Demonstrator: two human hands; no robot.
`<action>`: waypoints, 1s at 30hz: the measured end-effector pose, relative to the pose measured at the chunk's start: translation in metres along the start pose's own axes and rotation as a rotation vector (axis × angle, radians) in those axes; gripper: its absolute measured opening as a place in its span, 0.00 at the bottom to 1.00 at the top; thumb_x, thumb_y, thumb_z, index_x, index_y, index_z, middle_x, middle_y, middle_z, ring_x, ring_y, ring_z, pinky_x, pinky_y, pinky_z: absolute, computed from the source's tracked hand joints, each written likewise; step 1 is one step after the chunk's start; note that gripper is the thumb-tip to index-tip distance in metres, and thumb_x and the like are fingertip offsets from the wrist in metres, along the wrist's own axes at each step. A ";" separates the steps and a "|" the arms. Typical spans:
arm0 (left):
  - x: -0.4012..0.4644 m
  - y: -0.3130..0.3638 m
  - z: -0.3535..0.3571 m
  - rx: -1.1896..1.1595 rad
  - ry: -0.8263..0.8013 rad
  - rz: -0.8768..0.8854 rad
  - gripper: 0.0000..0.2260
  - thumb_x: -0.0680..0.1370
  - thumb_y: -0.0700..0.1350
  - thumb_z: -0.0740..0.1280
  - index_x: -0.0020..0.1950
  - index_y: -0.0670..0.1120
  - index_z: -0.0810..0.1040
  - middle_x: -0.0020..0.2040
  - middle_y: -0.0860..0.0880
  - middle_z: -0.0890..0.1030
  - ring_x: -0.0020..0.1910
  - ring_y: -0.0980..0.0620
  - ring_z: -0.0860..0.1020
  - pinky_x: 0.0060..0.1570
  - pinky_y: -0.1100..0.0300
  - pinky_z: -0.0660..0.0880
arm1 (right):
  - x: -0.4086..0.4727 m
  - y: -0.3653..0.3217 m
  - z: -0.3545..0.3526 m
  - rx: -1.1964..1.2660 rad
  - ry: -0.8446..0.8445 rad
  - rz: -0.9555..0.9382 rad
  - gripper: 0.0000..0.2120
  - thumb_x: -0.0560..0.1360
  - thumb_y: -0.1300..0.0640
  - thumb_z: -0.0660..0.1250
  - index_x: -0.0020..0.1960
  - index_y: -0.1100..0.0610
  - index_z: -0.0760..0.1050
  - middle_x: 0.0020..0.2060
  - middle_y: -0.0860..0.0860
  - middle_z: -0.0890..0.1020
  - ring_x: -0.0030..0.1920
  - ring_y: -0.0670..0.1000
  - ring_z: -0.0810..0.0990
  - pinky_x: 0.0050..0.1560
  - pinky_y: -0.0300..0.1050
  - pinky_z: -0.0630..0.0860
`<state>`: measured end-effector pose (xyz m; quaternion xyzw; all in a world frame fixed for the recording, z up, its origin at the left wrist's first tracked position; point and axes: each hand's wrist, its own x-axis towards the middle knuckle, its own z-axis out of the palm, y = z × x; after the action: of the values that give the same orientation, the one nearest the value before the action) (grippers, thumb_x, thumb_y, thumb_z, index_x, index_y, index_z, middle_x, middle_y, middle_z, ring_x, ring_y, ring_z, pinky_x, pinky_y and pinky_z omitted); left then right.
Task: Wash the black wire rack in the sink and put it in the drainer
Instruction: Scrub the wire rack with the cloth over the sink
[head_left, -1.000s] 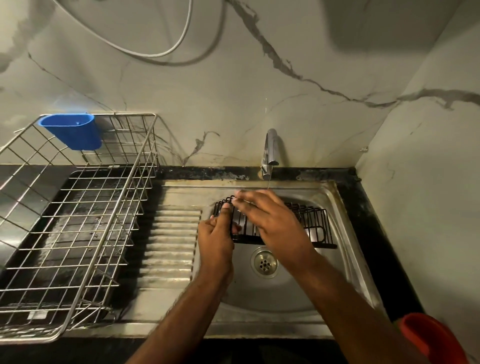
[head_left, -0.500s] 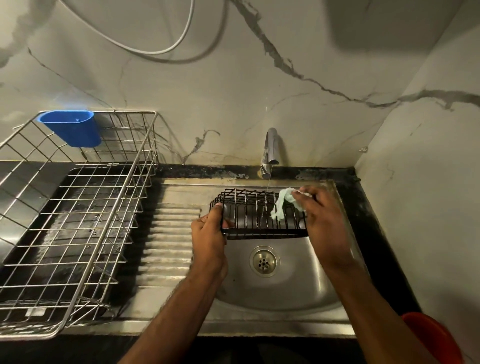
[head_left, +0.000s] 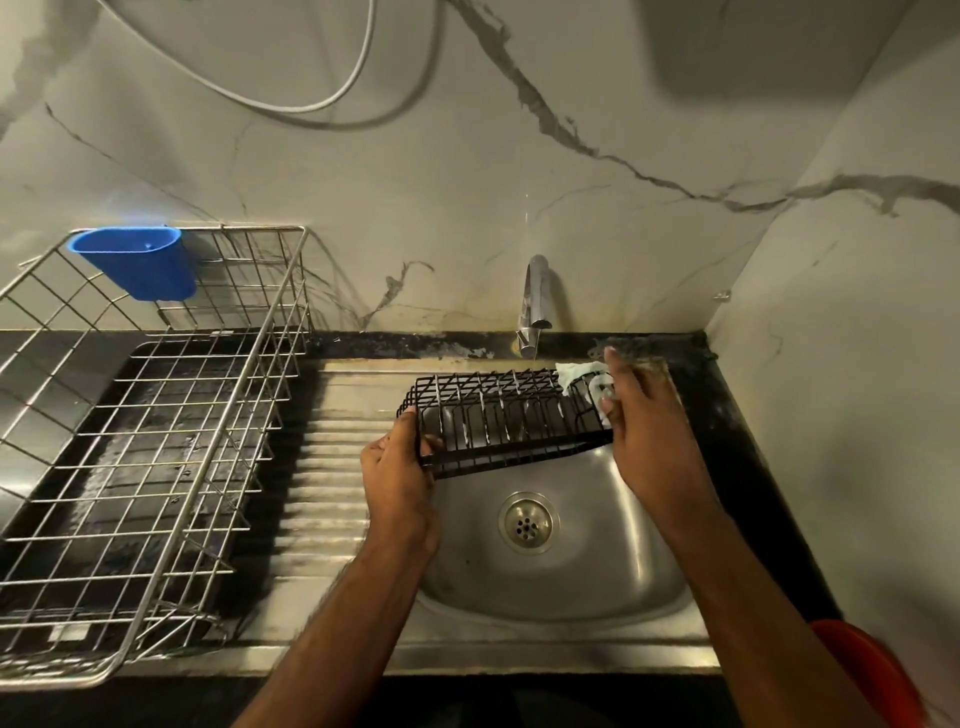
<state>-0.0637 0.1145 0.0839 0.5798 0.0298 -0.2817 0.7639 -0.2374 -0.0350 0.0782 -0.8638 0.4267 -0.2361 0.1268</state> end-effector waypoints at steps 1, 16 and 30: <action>-0.001 0.000 0.000 -0.001 -0.007 0.004 0.08 0.82 0.42 0.65 0.53 0.39 0.68 0.24 0.53 0.74 0.24 0.59 0.75 0.25 0.68 0.71 | 0.001 -0.001 0.000 -0.017 -0.021 -0.028 0.28 0.80 0.64 0.62 0.78 0.53 0.61 0.67 0.54 0.72 0.60 0.46 0.70 0.61 0.34 0.63; -0.014 0.012 0.010 -0.045 0.065 -0.006 0.18 0.83 0.39 0.62 0.33 0.43 0.68 0.18 0.54 0.70 0.18 0.61 0.70 0.20 0.70 0.66 | -0.014 -0.013 -0.002 0.085 0.148 0.043 0.11 0.79 0.61 0.62 0.55 0.52 0.81 0.51 0.46 0.80 0.48 0.46 0.78 0.50 0.44 0.77; -0.011 0.006 0.005 -0.031 0.085 -0.102 0.16 0.83 0.42 0.63 0.34 0.44 0.70 0.19 0.56 0.70 0.16 0.60 0.68 0.17 0.70 0.63 | -0.019 -0.070 0.001 0.672 -0.078 -0.154 0.16 0.74 0.76 0.65 0.51 0.58 0.84 0.47 0.46 0.84 0.51 0.41 0.82 0.54 0.32 0.76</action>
<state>-0.0716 0.1149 0.0945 0.5773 0.0960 -0.2950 0.7553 -0.1993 0.0220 0.1007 -0.8118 0.2533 -0.3392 0.4023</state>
